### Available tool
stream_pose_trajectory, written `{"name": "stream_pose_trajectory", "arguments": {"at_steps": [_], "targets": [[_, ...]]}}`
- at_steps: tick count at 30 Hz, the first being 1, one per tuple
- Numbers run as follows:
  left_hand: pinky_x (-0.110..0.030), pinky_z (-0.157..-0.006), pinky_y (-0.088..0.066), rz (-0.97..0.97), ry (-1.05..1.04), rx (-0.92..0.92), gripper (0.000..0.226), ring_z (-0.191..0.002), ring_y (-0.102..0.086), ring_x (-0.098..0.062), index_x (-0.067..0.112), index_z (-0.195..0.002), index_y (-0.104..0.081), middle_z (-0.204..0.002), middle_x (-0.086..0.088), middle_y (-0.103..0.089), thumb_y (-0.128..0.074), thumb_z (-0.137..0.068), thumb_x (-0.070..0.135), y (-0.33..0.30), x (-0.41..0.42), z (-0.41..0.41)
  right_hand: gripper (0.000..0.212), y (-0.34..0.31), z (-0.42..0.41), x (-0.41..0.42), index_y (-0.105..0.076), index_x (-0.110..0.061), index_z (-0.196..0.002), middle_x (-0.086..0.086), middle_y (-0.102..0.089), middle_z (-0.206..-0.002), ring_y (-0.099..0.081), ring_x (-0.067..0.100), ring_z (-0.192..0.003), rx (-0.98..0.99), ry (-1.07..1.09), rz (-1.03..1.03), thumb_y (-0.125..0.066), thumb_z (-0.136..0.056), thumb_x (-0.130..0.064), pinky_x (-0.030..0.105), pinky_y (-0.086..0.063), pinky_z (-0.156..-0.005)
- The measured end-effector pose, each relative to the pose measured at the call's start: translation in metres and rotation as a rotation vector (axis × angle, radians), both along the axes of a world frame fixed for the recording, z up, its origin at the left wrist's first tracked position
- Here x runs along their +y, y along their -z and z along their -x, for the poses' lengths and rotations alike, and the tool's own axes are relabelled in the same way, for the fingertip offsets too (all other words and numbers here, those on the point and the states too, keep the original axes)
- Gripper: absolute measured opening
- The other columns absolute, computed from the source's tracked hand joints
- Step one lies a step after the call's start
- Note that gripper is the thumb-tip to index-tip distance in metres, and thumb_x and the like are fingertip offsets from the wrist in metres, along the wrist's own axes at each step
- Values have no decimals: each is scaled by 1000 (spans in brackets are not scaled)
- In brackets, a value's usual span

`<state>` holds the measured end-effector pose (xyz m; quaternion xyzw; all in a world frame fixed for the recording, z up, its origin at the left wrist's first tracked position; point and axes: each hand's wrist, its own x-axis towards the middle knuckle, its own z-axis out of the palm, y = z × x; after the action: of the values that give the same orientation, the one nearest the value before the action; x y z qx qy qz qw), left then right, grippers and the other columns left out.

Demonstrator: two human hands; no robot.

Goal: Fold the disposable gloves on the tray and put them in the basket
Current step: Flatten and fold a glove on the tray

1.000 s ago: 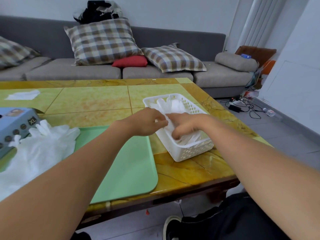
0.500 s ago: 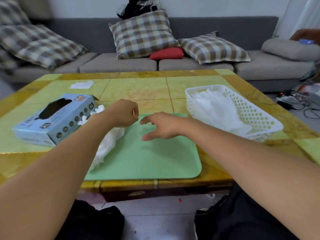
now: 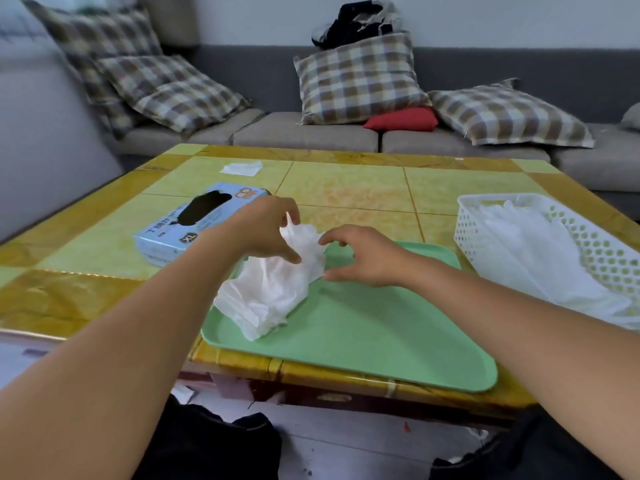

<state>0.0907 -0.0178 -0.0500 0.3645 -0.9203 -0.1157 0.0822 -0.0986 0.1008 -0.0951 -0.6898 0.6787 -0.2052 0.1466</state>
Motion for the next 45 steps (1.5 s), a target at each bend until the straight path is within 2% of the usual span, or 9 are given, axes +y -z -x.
{"name": "stream_pose_trajectory", "arguments": {"at_steps": [4, 9, 13, 20, 27, 33, 37, 41, 45], "targets": [[-40, -100, -51, -164, -92, -253, 94, -120, -59, -25, 25, -146, -42, -143, 0, -50, -90, -68, 44, 7, -7, -12, 65, 0, -35, -2, -56, -29, -142, -4, -50, -146, -46, 13, -131, -28, -107, -27, -75, -85, -53, 30, -40, -105], [-38, -91, -60, -589, -59, 184, 61, -111, -64, -21, 28, -140, -51, -136, 1, -54, -62, -91, -6, 10, -15, -39, 31, 14, -85, -13, -76, -9, -94, 4, -70, -87, -62, 24, -78, 94, -47, 3, -79, -81, -38, 37, -51, -69], [-33, -94, -52, -417, -3, 110, 67, -119, -56, -15, 30, -137, -55, -140, 6, -52, -66, -84, -10, 16, -17, -48, 8, 10, -83, -12, -79, -15, -90, 0, -77, -91, -68, 22, -82, 142, -64, 28, -73, -87, -19, 38, -57, -75], [-30, -95, -48, -323, 76, 85, 70, -120, -52, -11, 42, -136, -52, -136, 14, -50, -74, -82, 3, 23, -17, -44, 13, -17, -35, 18, -81, -17, -96, -10, -78, -92, -69, 12, -86, 12, -297, -309, -77, -90, -27, 32, -54, -83], [-36, -103, -41, -137, 62, -53, 76, -136, -37, -21, 38, -141, -45, -146, 6, -36, -63, -78, 0, 1, -16, -31, 26, -37, 13, 37, -68, -7, -112, 5, -71, -97, -68, 18, -87, -1084, -122, -347, -59, -95, -25, 36, -57, -85], [-29, -107, -48, -831, 415, 334, 62, -129, -56, -8, 21, -135, -57, -136, 9, -63, -80, -78, 15, -28, 36, 0, 37, -52, 16, 38, -67, -1, -122, 15, -71, -113, -71, 27, -96, -1620, 54, -314, -49, -98, -23, 35, -60, -79], [-33, -92, -57, -949, 164, 705, 29, -107, -72, -18, 13, -118, -67, -113, -1, -76, -69, -93, 28, -23, 53, 32, 53, -48, 20, 40, -72, -2, -120, 17, -70, -120, -71, 29, -101, -1567, 165, -329, -41, -105, -42, 40, -60, -88], [-34, -85, -60, -838, 53, 771, 33, -103, -73, -25, 5, -117, -69, -108, -7, -77, -68, -95, 30, -22, 54, 48, 95, -52, 28, 54, -59, -10, -140, 15, -64, -136, -63, 33, -124, -1507, 106, -308, -30, -88, -83, 47, -52, -100], [-32, -77, -57, -848, 143, 695, 32, -98, -73, -23, 18, -117, -72, -108, -5, -77, -74, -90, 33, -34, 58, 54, 48, -62, 30, 64, -61, -6, -136, 16, -67, -131, -66, 29, -117, -1359, 193, -58, -58, -99, -38, 38, -58, -91]]}}
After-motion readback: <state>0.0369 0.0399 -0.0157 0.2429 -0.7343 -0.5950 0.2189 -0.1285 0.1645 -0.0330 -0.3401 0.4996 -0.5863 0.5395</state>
